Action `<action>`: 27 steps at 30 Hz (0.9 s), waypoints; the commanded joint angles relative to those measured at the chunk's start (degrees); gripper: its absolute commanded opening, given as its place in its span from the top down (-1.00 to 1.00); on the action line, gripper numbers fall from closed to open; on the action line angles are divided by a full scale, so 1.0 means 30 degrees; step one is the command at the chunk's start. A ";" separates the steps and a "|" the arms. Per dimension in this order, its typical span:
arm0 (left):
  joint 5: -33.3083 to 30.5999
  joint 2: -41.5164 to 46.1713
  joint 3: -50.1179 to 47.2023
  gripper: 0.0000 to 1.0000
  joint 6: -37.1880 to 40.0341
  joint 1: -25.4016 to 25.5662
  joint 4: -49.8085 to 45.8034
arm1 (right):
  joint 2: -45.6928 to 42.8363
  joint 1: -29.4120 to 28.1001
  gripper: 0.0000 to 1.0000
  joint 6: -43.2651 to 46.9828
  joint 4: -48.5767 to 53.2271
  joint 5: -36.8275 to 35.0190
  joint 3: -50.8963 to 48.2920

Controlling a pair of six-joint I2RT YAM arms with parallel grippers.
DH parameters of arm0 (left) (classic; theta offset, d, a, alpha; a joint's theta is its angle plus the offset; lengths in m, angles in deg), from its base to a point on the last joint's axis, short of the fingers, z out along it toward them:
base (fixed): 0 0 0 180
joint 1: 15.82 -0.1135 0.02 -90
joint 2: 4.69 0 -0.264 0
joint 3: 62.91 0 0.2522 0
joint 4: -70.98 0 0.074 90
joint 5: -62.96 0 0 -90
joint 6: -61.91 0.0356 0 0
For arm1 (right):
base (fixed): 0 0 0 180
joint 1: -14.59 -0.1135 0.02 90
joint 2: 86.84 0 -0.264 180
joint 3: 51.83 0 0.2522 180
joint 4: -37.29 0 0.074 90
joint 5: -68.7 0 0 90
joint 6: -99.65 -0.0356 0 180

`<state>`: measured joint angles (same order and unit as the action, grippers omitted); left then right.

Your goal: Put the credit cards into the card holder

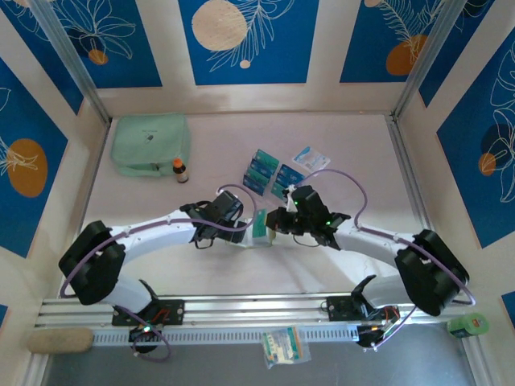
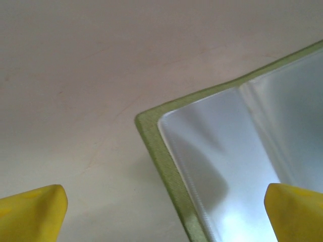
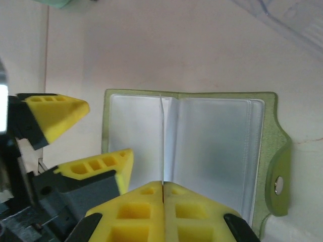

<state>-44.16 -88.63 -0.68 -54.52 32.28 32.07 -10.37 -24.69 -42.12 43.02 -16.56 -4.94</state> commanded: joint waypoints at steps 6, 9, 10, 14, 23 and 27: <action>-0.1716 -0.0158 -0.0824 -1.00 -0.0094 0.0170 -0.0452 | 0.2033 -0.0263 1.00 -0.0257 -0.1434 0.0348 0.0718; -0.1839 -0.0224 -0.1093 -1.00 -0.0109 0.0175 -0.0276 | 0.2525 -0.0291 1.00 -0.0292 -0.1678 0.0551 0.0892; -0.1889 -0.0261 -0.1168 -0.99 -0.0123 0.0195 -0.0247 | 0.2618 -0.0307 1.00 -0.0334 -0.1739 0.0587 0.0937; -0.1945 -0.0318 -0.1455 -1.00 -0.0173 0.0186 -0.0022 | 0.2969 -0.0475 1.00 -0.0328 -0.1864 0.0654 0.1203; -0.1996 -0.0347 -0.2062 -0.99 -0.0180 0.0180 0.0581 | 0.3808 -0.0725 1.00 -0.0191 -0.1835 0.0620 0.1699; -0.2169 -0.0378 -0.2267 -1.00 -0.0182 0.0170 0.0676 | 0.4406 -0.0619 1.00 0.0174 -0.1607 0.0232 0.1711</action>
<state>-48.93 -89.20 -6.41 -54.74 32.32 33.80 1.74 -26.44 -42.67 38.14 -15.47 -0.57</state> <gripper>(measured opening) 0.998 0.054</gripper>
